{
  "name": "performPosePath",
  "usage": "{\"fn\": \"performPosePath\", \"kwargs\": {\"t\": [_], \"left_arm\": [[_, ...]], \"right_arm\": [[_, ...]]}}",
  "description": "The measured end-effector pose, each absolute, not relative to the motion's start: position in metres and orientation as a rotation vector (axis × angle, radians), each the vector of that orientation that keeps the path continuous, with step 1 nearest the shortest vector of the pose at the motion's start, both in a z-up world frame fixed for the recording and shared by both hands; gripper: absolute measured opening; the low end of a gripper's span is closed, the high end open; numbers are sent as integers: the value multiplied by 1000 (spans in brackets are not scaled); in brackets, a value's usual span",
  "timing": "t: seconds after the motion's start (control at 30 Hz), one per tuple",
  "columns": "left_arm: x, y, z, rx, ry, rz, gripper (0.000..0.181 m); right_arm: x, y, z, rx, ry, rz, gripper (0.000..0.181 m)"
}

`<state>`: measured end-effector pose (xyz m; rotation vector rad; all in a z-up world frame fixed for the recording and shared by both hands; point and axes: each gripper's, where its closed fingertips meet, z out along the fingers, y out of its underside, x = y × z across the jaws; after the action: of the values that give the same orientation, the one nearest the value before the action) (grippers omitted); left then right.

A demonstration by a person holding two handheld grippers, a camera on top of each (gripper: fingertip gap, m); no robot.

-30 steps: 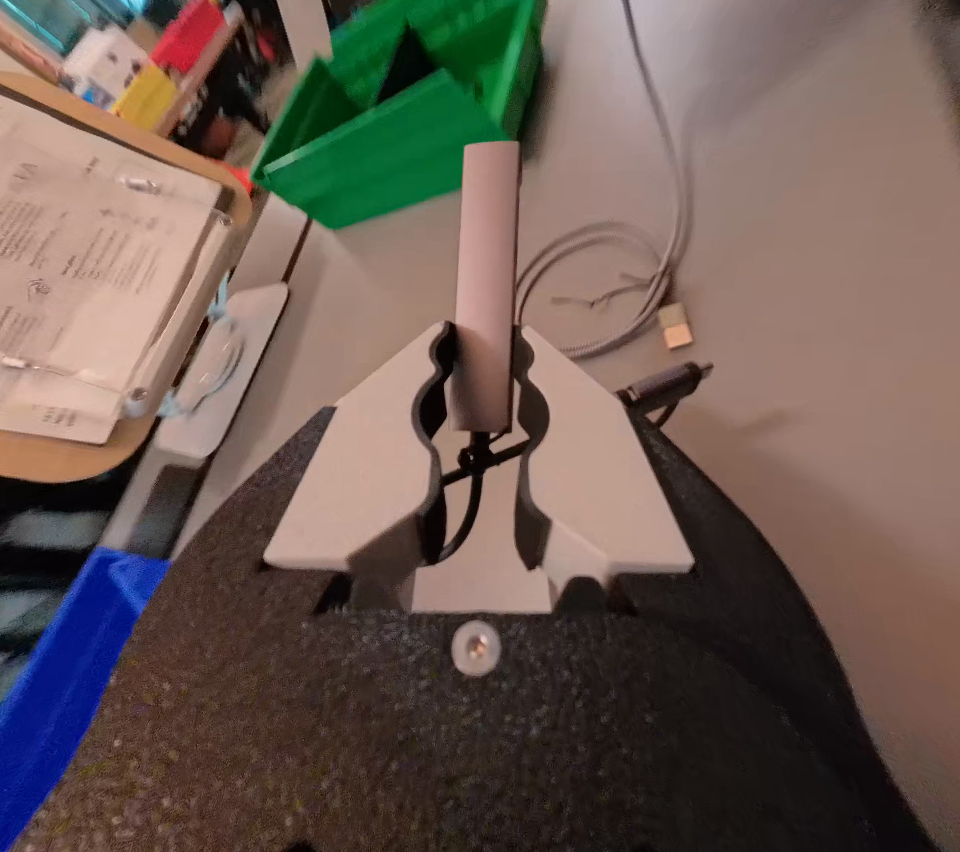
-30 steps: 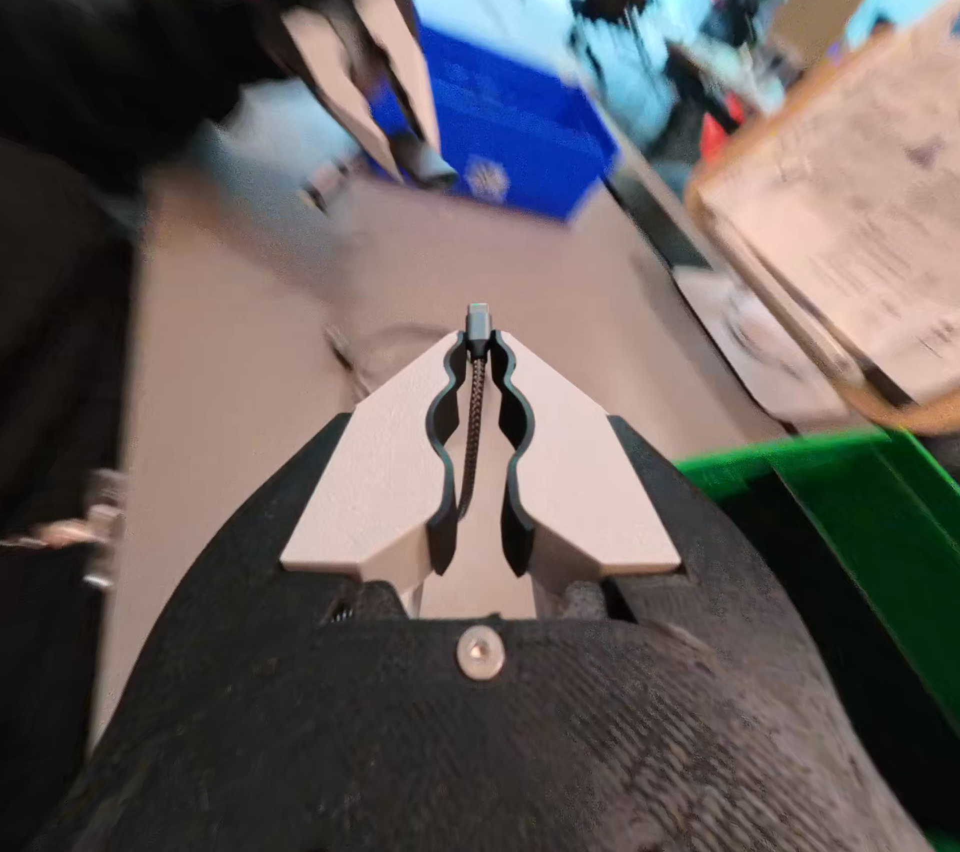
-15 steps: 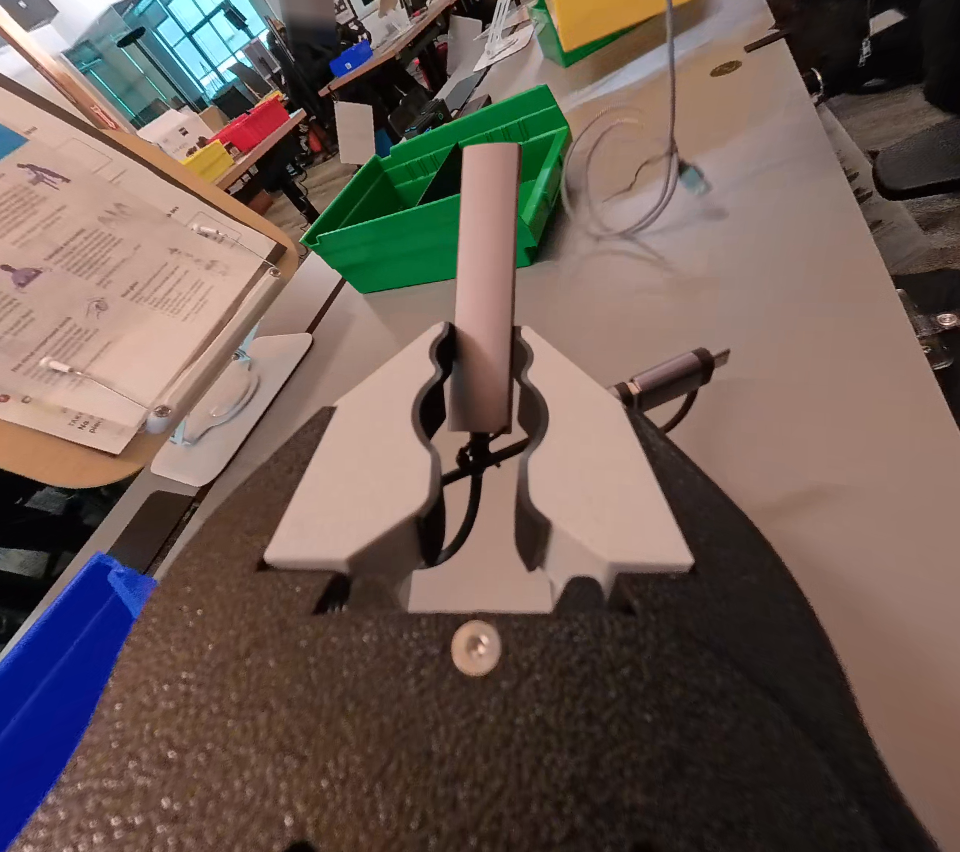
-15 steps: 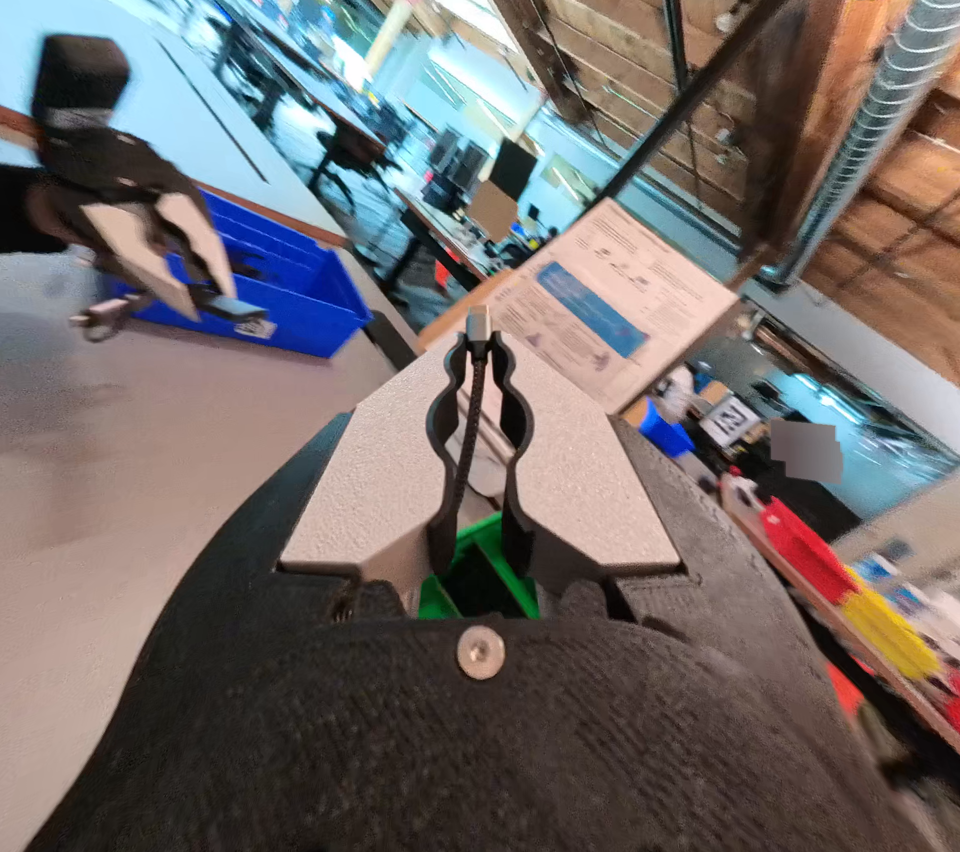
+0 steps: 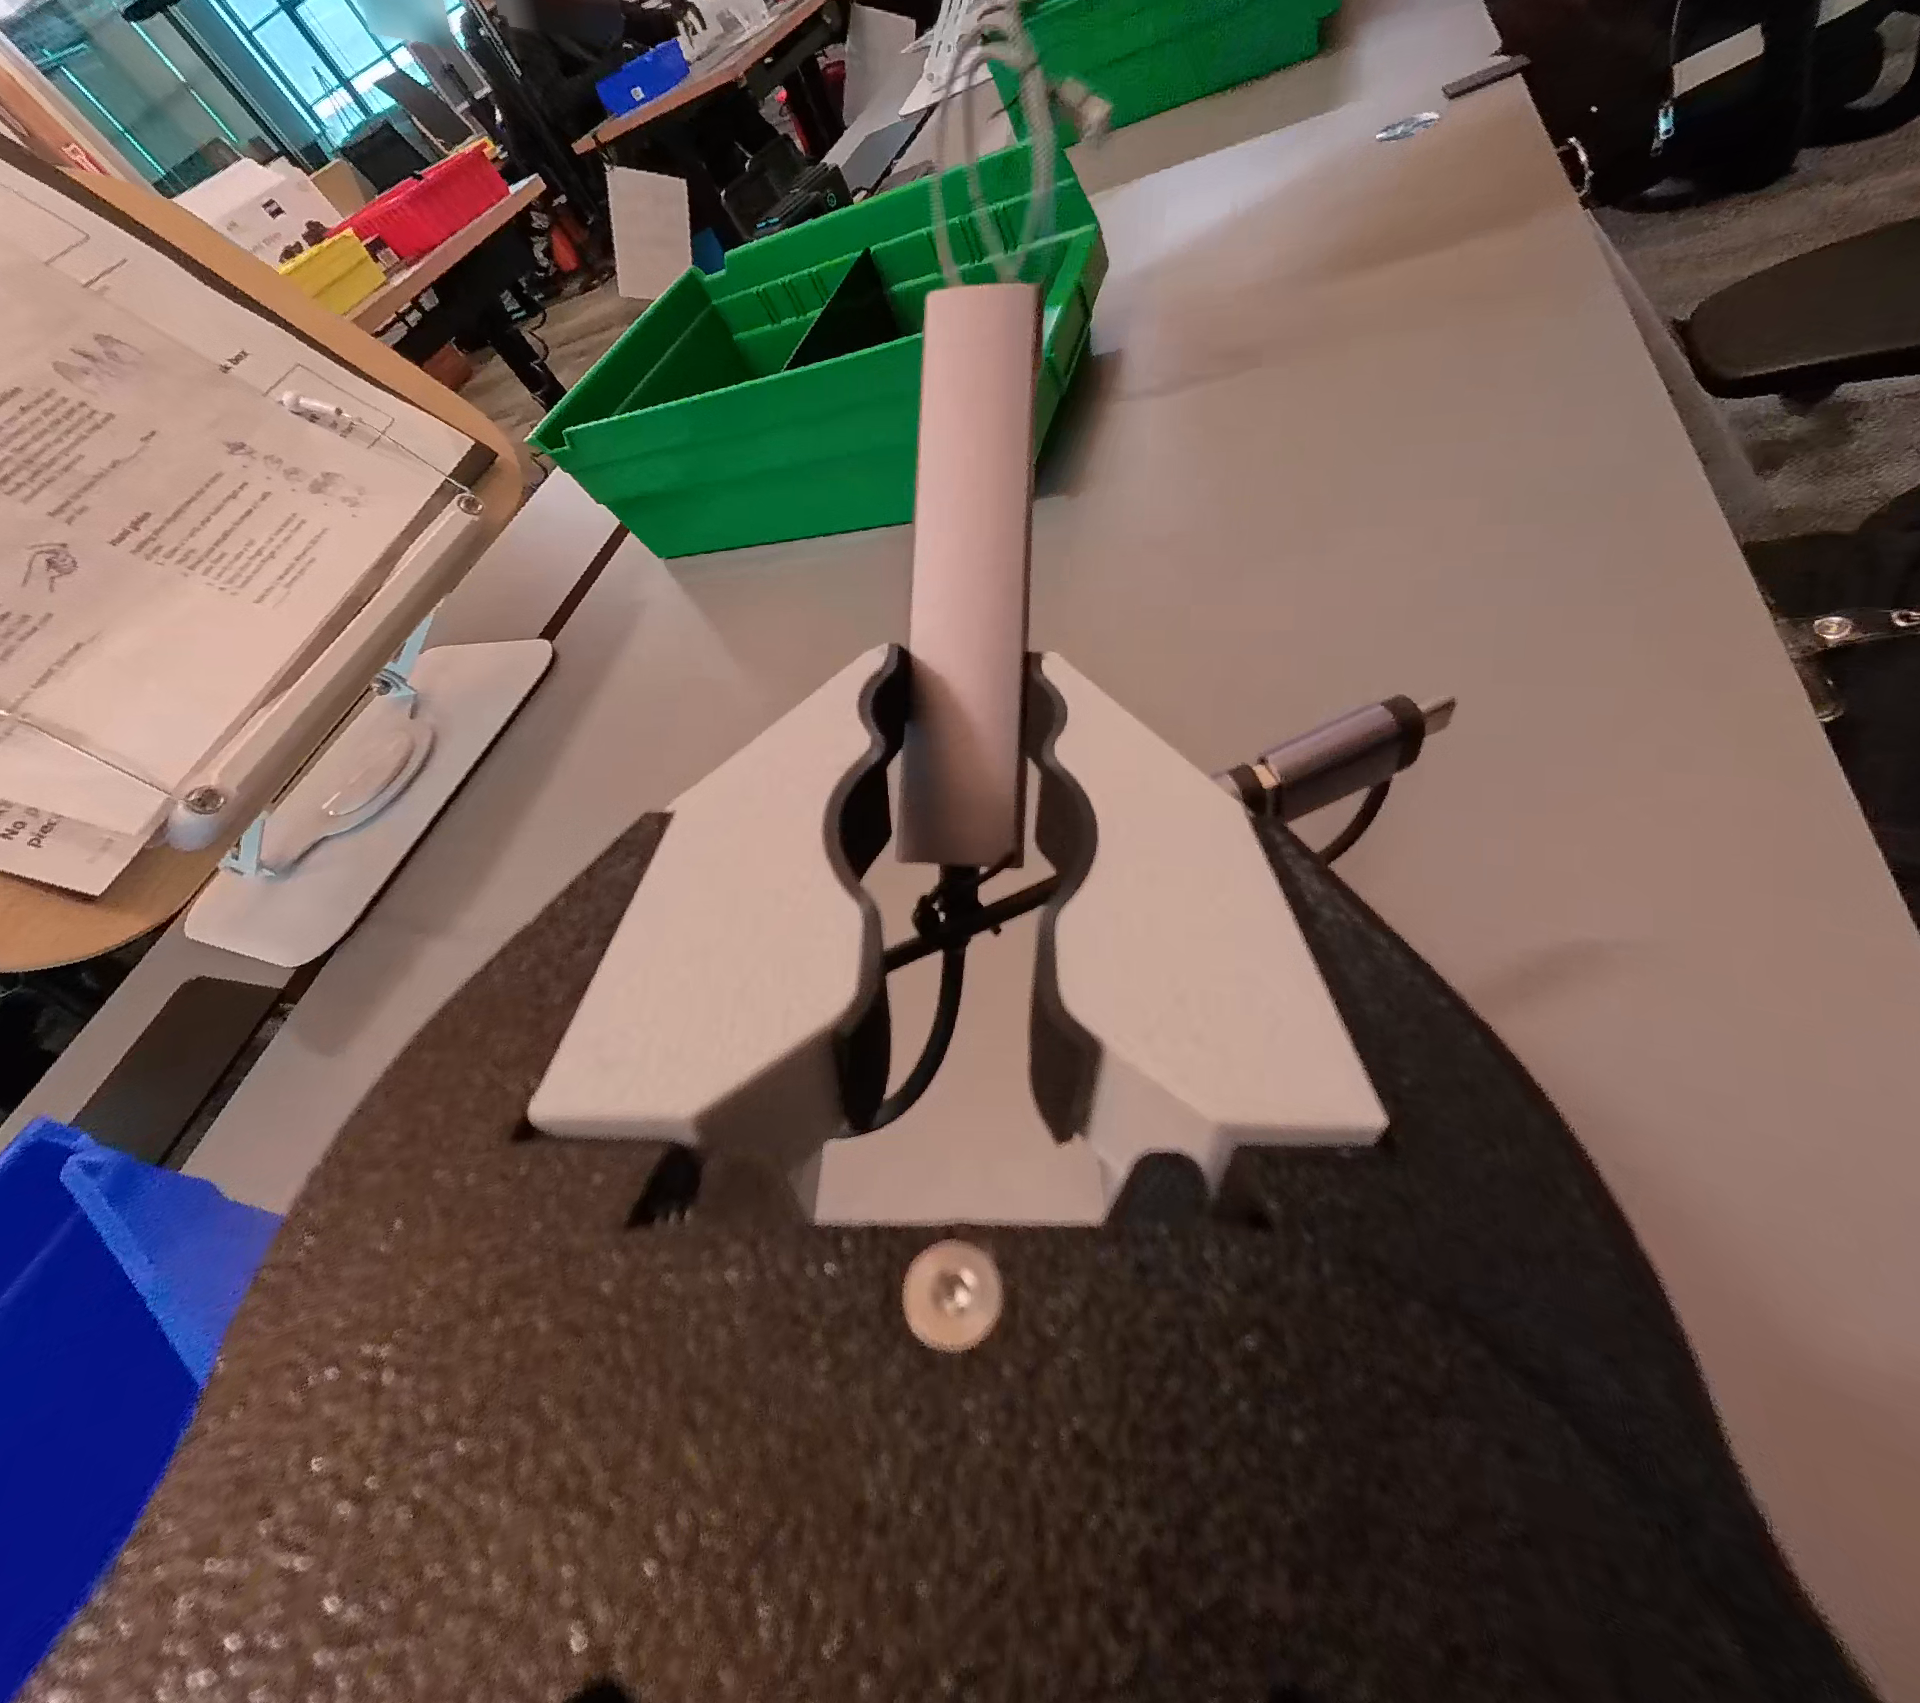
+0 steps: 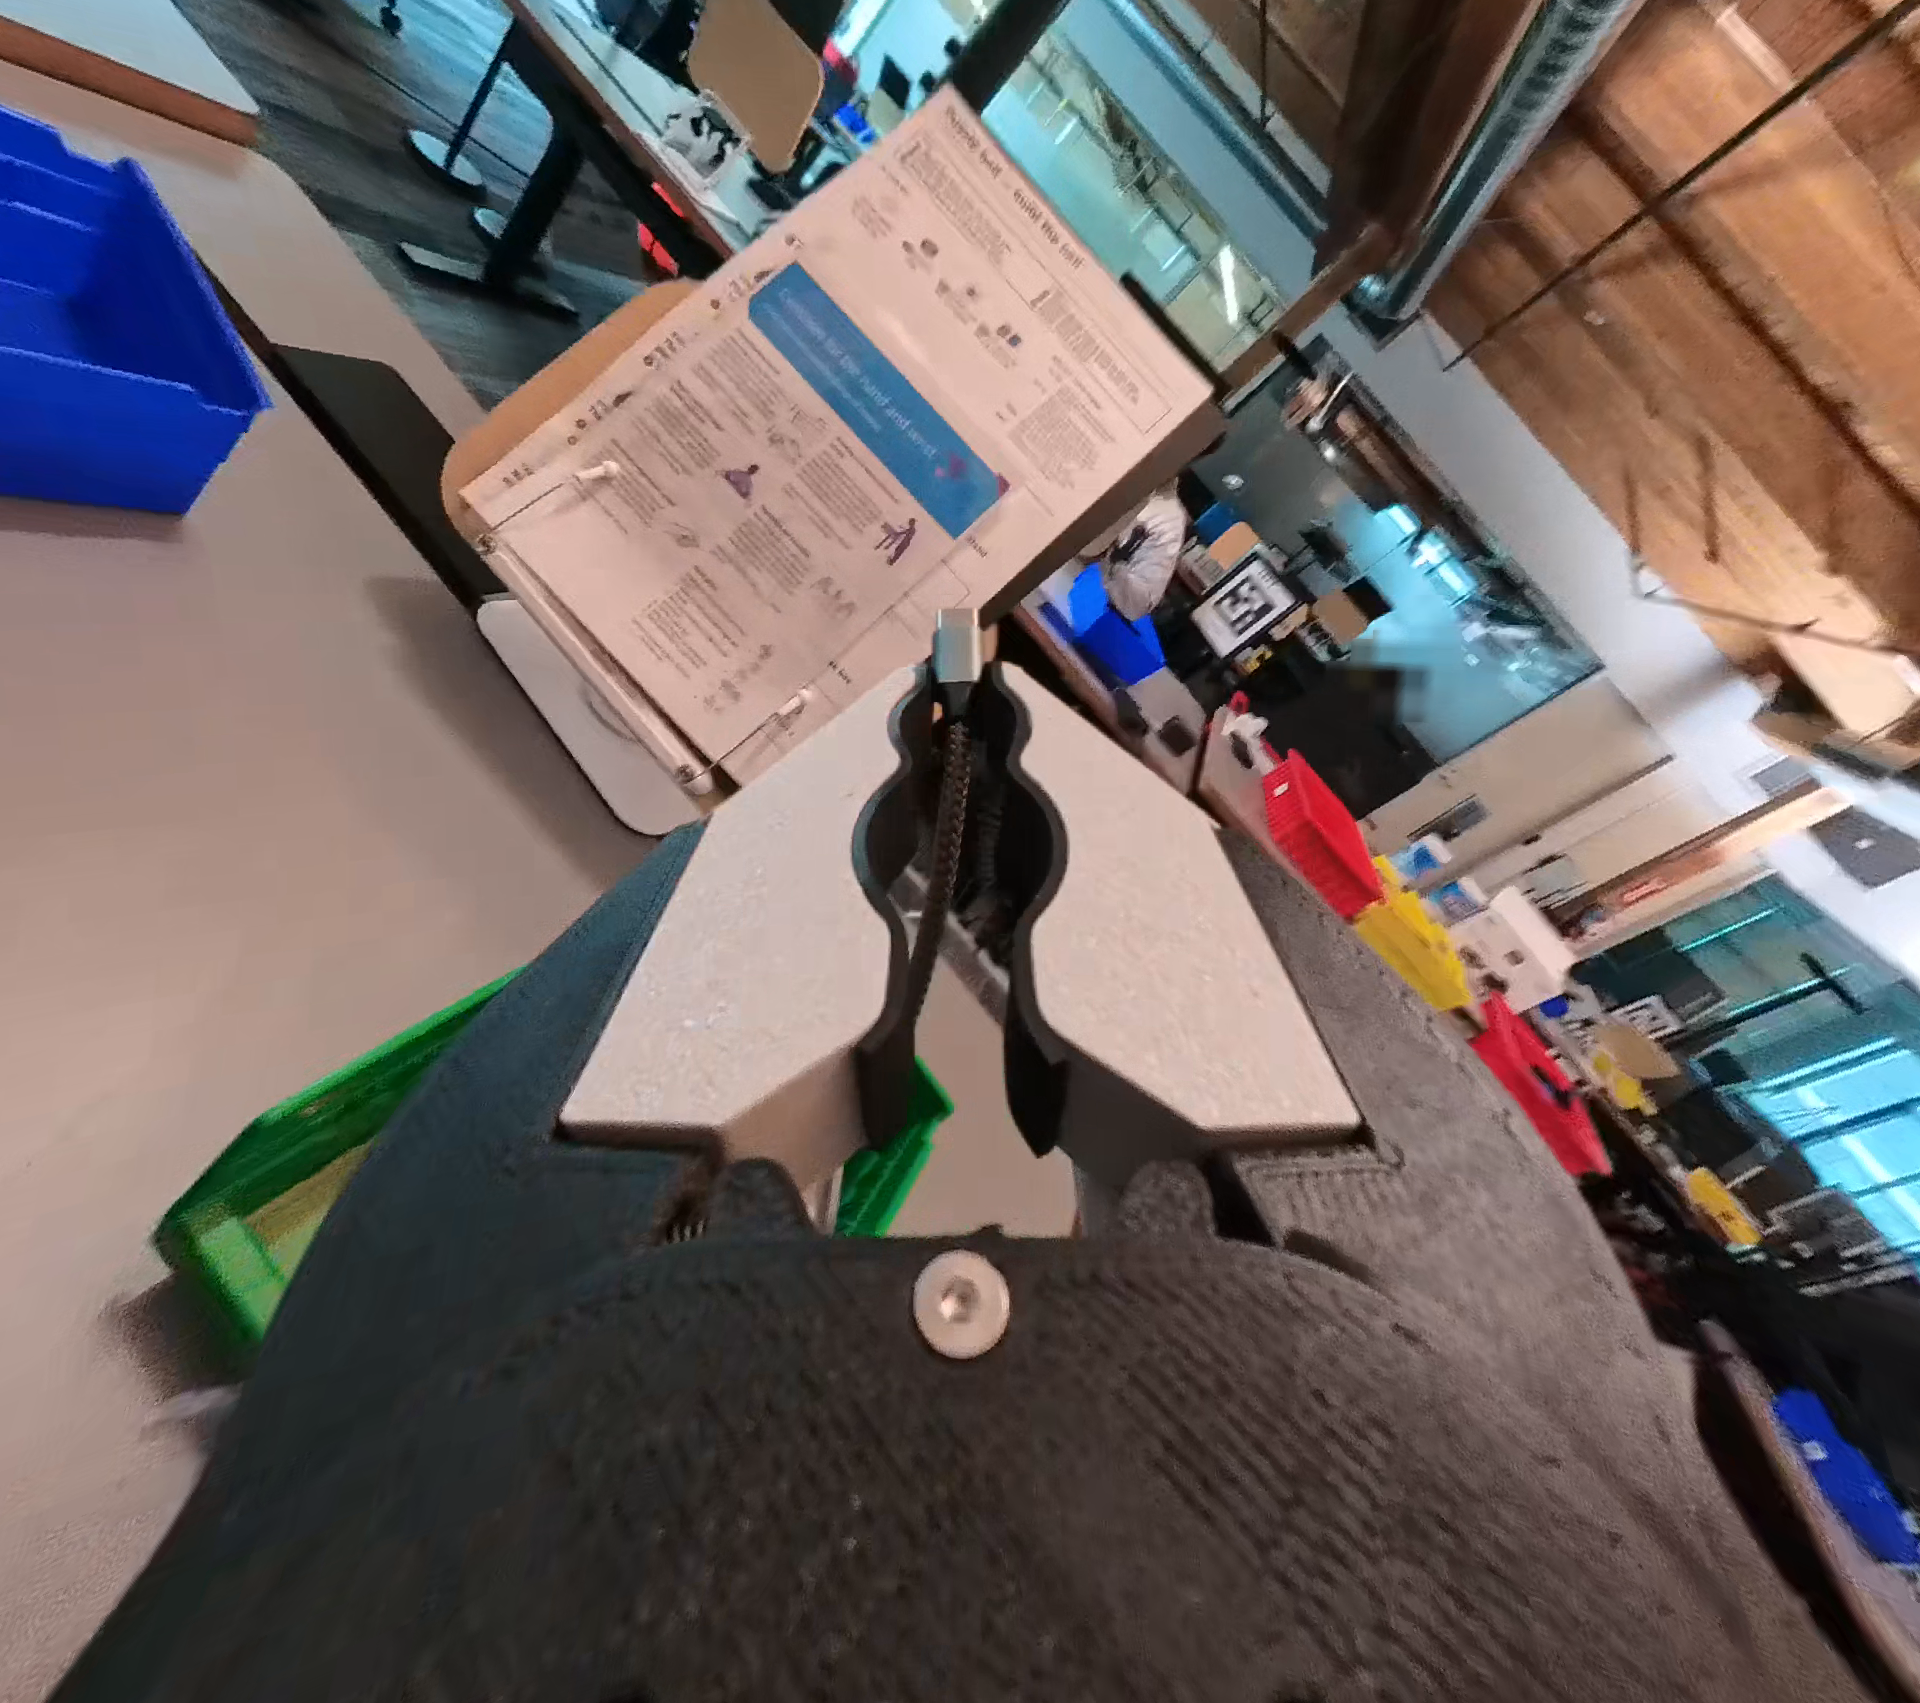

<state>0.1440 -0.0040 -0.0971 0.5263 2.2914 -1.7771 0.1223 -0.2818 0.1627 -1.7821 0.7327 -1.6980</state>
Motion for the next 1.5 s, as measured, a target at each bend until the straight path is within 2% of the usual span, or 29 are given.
{"fn": "performPosePath", "kwargs": {"t": [0.03, 0.3, 0.47, 0.67, 0.73, 0.83, 1.07, 1.13, 1.2, 1.3, 1.33, 1.43, 1.5], "left_arm": [[144, -4, -97, 525, 2293, -1784, 20], [145, -1, -96, 521, 2287, -1793, 20], [146, -3, -98, 519, 2294, -1794, 20], [144, -7, -104, 530, 2314, -1780, 20], [144, -8, -106, 532, 2319, -1769, 20], [144, -8, -108, 535, 2327, -1757, 20], [144, -10, -109, 532, 2333, -1772, 20], [142, -11, -109, 540, 2333, -1771, 20], [137, -13, -108, 563, 2322, -1777, 20], [127, -18, -105, 631, 2292, -1785, 20], [122, -20, -104, 666, 2272, -1788, 20], [109, -26, -100, 753, 2192, -1773, 20], [105, -30, -100, 800, 2131, -1700, 20]], "right_arm": [[127, -285, 153, -1793, 760, -1661, 7], [146, -315, -20, -2204, 1006, -1296, 8], [151, -358, -88, -2449, 1129, -1386, 8], [148, -375, -165, -2828, 1044, -1207, 9], [148, -378, -169, -2850, 1037, -1171, 25], [153, -386, -144, -2721, 1125, -1233, 42], [134, -404, -86, -2495, 1282, -1360, 47], [129, -382, -80, -2386, 1275, -1321, 49], [129, -317, -79, -2208, 1136, -1128, 55], [103, -181, -85, -1915, 965, -493, 92], [87, -139, -86, -1839, 919, -248, 98], [64, -61, -83, -1635, 884, 163, 85], [66, -36, -87, -1541, 949, 289, 90]]}}
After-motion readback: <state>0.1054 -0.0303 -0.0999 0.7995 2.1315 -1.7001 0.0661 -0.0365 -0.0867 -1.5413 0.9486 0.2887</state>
